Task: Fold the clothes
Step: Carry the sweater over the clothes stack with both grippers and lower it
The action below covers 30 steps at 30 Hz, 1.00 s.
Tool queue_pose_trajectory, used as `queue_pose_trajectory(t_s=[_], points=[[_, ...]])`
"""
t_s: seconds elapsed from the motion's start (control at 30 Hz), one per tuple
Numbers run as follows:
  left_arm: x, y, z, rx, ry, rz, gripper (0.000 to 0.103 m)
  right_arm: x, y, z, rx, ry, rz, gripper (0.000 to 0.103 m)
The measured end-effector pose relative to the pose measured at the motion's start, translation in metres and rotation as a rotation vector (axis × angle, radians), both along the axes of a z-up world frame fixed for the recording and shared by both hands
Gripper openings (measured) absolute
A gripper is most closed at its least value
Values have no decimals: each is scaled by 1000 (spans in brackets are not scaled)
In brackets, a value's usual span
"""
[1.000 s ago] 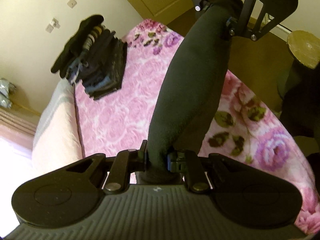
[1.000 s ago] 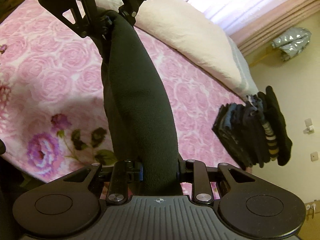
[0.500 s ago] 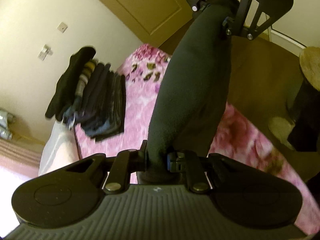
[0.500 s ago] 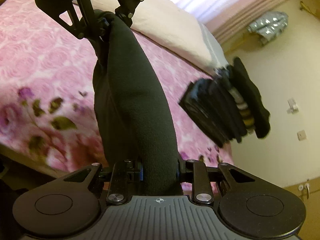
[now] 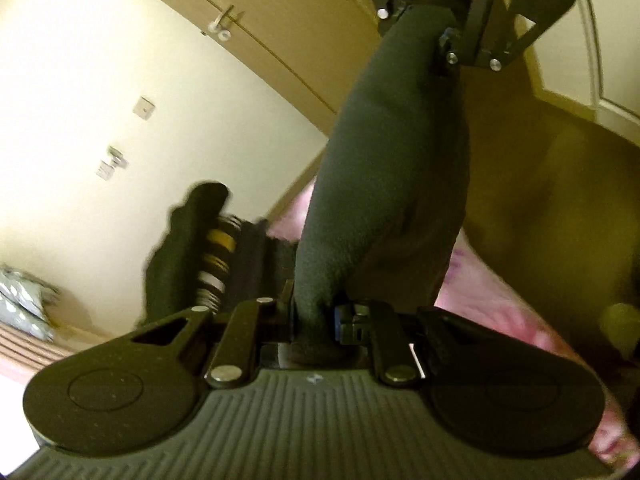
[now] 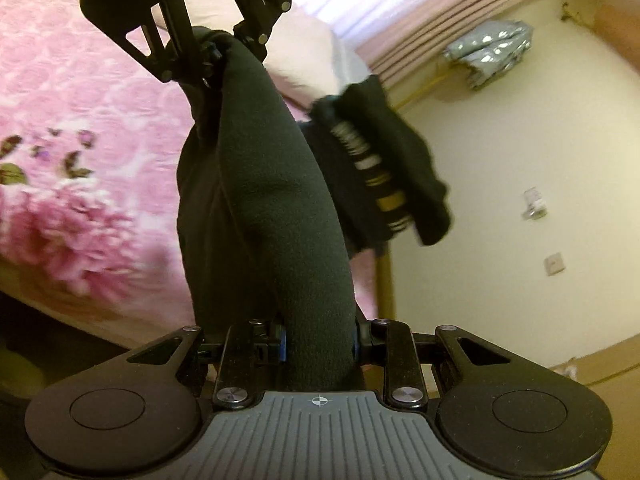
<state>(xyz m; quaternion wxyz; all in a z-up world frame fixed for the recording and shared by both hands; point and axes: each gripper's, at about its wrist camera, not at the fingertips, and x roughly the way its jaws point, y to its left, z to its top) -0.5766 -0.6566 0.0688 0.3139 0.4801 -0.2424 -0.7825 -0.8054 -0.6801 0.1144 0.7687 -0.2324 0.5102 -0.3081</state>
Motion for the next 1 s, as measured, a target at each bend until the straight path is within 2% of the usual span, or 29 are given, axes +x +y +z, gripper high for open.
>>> queue_pose_trajectory(t_s=[0.13,0.27,0.5,0.77,0.9,1.0], points=[[-12,-45,25,-97,-18,-3,14,-4,-49,24,-59,-15,25,26],[-14,-99,53,-182,6,13,14,3,-98,53,-122,-27,60,26],[-6,-191,93,-281,42,42,14,24,-183,102,-218,-42,97,26],[15,-274,129,-363,33,179,14,65,-281,140,-275,-96,201,26],[19,-321,132,-374,22,270,14,86,-338,150,-289,-125,287,26],[18,-356,129,-375,2,342,14,99,-380,146,-288,-135,349,26]])
